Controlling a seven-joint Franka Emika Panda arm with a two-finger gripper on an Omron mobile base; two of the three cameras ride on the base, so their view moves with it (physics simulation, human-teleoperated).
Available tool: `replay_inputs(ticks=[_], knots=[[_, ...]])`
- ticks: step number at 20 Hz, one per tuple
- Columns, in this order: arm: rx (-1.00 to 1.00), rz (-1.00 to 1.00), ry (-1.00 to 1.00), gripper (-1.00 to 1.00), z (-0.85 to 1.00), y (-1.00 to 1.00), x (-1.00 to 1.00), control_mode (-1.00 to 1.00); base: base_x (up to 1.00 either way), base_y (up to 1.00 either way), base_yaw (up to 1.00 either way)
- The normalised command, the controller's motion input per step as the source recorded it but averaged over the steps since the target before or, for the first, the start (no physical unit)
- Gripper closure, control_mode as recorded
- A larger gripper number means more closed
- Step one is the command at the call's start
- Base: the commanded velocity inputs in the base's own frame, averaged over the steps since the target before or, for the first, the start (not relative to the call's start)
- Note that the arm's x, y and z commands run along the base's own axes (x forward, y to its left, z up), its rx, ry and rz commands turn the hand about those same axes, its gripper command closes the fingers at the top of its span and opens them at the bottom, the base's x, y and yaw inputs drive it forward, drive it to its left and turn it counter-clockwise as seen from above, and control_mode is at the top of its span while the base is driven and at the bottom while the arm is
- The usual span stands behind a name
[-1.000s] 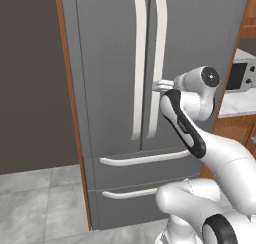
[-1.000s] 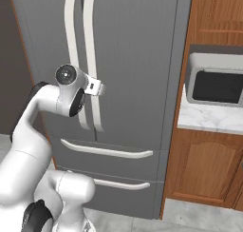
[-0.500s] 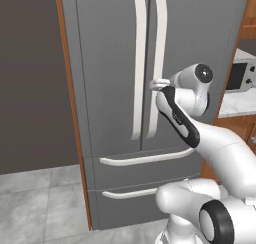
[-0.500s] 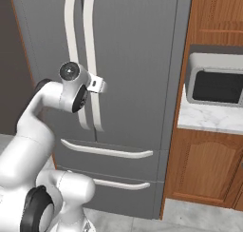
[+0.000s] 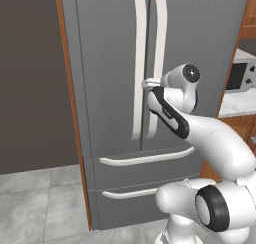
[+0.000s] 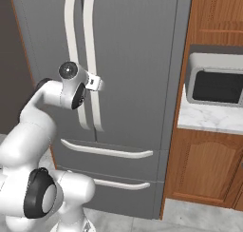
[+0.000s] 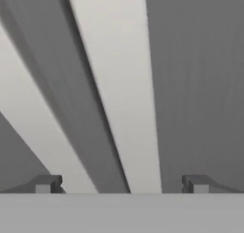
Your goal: Take the lemon wedge from the fridge and place it on the plate with fish on the dining counter.
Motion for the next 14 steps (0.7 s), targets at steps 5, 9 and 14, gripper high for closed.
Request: replay_inputs(ticks=[5,9,14], knots=[[-0.01,0.0,0.0,-1.0,0.0,0.0,0.25,-1.0,0.0,0.0,0.0],[0.0,0.0,0.0,-1.0,0.0,0.0,0.19,-1.0,0.0,0.0,0.0],[0.0,0.0,-0.02,-1.0,0.0,-0.24,0.02,-1.0,0.0,0.0,0.0]])
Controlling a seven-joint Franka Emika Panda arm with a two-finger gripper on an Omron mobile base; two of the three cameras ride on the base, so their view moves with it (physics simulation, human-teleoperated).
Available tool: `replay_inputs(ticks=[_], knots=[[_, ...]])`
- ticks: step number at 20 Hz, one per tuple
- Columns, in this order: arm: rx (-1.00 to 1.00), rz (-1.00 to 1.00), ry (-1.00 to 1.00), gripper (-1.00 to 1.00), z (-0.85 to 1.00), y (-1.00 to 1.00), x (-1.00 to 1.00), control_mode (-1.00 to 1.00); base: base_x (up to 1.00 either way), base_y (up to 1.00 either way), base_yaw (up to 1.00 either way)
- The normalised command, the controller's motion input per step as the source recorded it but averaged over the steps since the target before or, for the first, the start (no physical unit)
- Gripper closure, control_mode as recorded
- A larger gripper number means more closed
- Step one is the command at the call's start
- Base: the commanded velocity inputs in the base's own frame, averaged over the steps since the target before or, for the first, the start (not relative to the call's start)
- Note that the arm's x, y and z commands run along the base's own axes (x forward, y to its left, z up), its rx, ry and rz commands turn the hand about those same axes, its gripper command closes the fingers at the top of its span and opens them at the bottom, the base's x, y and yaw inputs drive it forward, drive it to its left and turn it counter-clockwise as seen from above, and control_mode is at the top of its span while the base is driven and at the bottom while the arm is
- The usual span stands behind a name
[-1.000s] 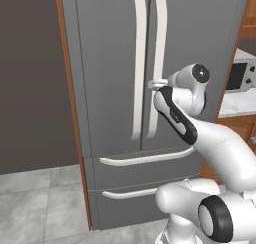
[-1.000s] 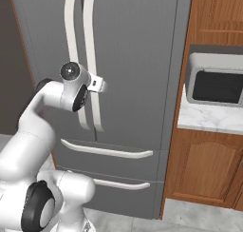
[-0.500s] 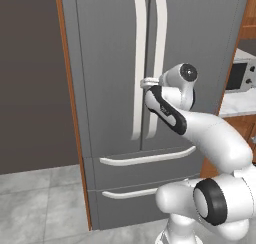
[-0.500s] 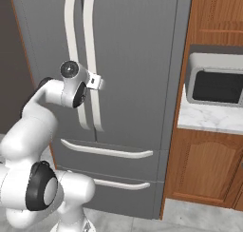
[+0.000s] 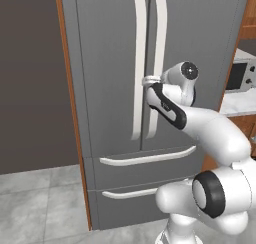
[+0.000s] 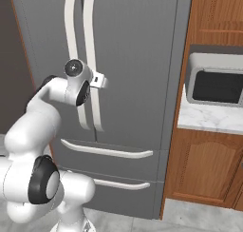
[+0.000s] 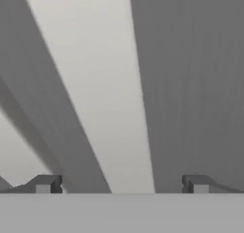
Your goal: Take the lemon wedge from the fridge and place it on the plate with fish on the dining counter.
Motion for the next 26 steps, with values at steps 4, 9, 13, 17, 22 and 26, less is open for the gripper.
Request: replay_inputs(ticks=[4,9,13,17,22,26], knots=[[0.0,0.0,-0.01,-1.0,0.0,-0.13,0.05,-1.0,0.0,0.0,0.0],[0.0,0.0,0.0,-1.0,0.0,0.0,0.19,-1.0,0.0,0.0,0.0],[-0.01,0.0,0.0,-1.0,-0.01,0.0,0.33,-1.0,0.0,0.0,0.0],[-0.01,0.0,0.0,-1.0,-0.05,0.0,0.35,-1.0,0.0,0.0,0.0],[-0.02,0.0,0.0,-1.0,-0.13,0.0,0.37,-1.0,0.0,0.0,0.0],[-0.06,-0.01,0.0,-1.0,-0.15,0.0,0.42,-1.0,0.0,0.0,0.0]])
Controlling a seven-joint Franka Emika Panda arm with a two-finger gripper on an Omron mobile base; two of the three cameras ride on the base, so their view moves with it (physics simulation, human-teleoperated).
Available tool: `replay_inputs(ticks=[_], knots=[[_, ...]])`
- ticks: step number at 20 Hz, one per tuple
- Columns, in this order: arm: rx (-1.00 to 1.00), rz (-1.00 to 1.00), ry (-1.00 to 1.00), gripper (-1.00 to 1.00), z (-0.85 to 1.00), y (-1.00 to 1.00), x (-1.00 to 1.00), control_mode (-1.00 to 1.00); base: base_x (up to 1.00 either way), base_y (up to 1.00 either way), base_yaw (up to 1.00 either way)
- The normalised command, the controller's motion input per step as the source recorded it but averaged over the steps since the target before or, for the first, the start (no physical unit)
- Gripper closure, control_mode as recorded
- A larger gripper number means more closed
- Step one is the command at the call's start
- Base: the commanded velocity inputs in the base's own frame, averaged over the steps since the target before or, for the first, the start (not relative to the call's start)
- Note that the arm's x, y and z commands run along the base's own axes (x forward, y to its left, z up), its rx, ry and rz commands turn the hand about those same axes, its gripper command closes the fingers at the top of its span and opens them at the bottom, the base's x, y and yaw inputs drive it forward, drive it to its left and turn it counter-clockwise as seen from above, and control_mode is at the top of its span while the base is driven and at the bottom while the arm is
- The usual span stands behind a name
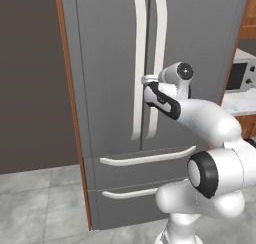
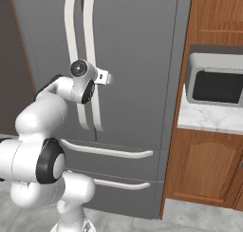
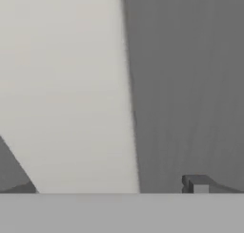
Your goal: Take the lemon wedge from the fridge and place it on the plate with fish on the dining counter.
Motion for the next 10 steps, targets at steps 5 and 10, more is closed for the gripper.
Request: replay_inputs(ticks=[5,10], knots=[[-0.03,-0.01,0.0,-1.0,-0.08,0.0,0.41,-1.0,0.0,0.0,0.0],[-0.01,0.0,0.0,1.0,-0.05,0.0,0.18,-1.0,0.0,0.0,0.0]])
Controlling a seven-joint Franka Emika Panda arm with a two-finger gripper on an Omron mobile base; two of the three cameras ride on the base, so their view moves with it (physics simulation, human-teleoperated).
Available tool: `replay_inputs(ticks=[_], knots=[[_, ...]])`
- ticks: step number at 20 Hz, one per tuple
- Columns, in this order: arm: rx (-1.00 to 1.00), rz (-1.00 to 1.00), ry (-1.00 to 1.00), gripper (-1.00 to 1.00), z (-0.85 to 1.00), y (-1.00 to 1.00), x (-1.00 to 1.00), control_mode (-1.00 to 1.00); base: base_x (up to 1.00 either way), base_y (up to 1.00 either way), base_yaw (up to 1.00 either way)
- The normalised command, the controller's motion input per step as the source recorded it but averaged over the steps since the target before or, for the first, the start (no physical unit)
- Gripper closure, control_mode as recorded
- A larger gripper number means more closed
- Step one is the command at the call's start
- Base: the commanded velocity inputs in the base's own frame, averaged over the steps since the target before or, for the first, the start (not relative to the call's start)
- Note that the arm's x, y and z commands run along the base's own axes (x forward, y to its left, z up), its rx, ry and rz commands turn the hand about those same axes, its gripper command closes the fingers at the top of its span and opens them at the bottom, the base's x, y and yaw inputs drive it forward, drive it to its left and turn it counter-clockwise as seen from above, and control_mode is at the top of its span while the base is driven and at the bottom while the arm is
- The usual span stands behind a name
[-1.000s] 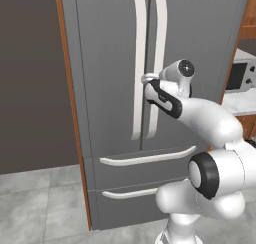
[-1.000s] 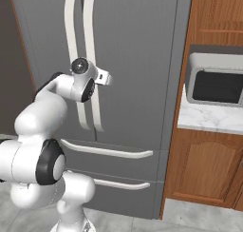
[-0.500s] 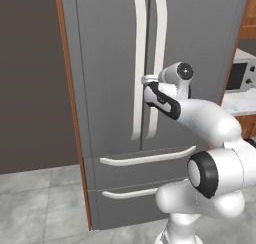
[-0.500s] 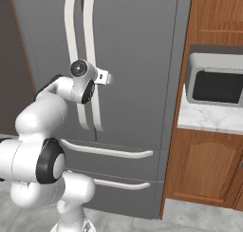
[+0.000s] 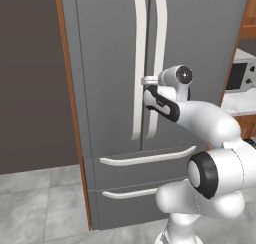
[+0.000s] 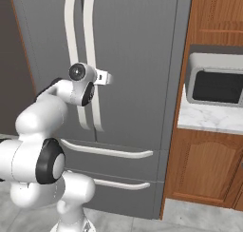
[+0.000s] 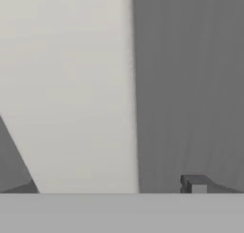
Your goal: Take the lemon wedge from the fridge and place it on the plate with fish on the dining counter.
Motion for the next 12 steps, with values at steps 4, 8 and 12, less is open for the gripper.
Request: replay_inputs(ticks=[4,8,12], knots=[[0.0,0.0,0.0,1.0,0.0,0.0,0.0,-1.0,0.0,0.0,0.0],[0.0,0.0,0.0,1.0,0.0,0.0,0.0,-1.0,0.0,0.0,0.0],[0.0,0.0,0.0,1.0,0.0,0.0,0.0,-1.0,0.0,0.0,0.0]])
